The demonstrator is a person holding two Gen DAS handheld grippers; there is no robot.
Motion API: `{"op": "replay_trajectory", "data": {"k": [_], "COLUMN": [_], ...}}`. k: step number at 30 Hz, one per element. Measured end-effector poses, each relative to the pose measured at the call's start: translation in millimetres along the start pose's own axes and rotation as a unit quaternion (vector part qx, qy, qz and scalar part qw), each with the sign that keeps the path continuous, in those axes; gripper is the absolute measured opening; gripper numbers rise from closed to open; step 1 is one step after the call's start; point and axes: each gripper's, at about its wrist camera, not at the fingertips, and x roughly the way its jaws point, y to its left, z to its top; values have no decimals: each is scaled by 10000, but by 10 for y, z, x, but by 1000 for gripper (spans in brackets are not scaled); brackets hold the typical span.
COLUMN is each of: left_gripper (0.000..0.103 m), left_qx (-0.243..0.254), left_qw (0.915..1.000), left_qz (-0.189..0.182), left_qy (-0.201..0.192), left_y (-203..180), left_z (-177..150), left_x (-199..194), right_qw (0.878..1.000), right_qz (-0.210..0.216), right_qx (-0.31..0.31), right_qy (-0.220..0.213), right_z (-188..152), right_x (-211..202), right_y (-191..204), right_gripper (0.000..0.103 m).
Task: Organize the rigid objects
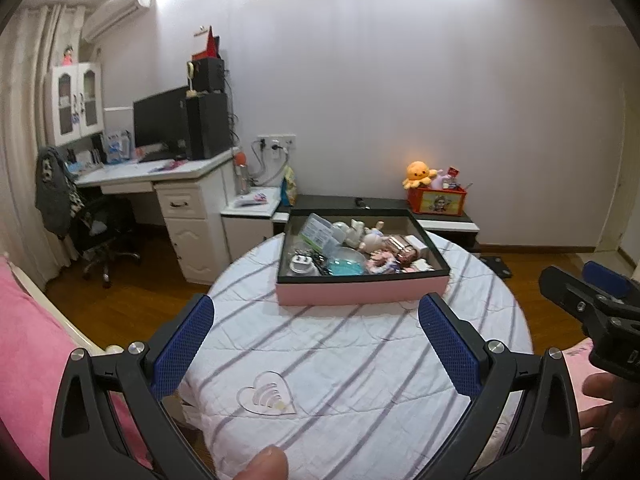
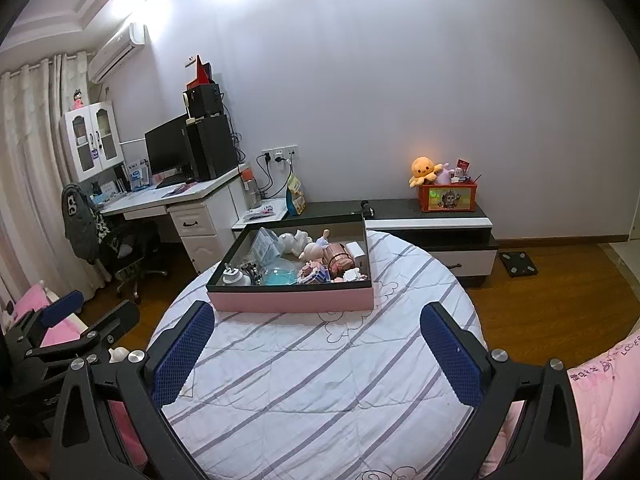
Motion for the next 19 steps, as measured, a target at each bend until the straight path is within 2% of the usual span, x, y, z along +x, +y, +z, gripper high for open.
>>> {"op": "replay_trajectory", "data": {"k": [7,15,19], "left_gripper": [103,103,103], "left_qx": [85,-171,-228], "left_qw": [9992,9996,9994], "left_qz": [205,-104,-123], "left_qy": [-324,-222,-224], "left_y": [-3,70,88], "left_z": [30,10,-10], "left_x": [-104,-67,-67], "right_qw": [10000,10000,9999], "right_qz": [-11,-23,-43], "right_qx": [-19,-39,-25], "right_qy": [52,79,95], "right_z": [18,-1,-17], "right_x": [17,34,48], "right_y": [0,14,1], "right_gripper": [103,103,103]}}
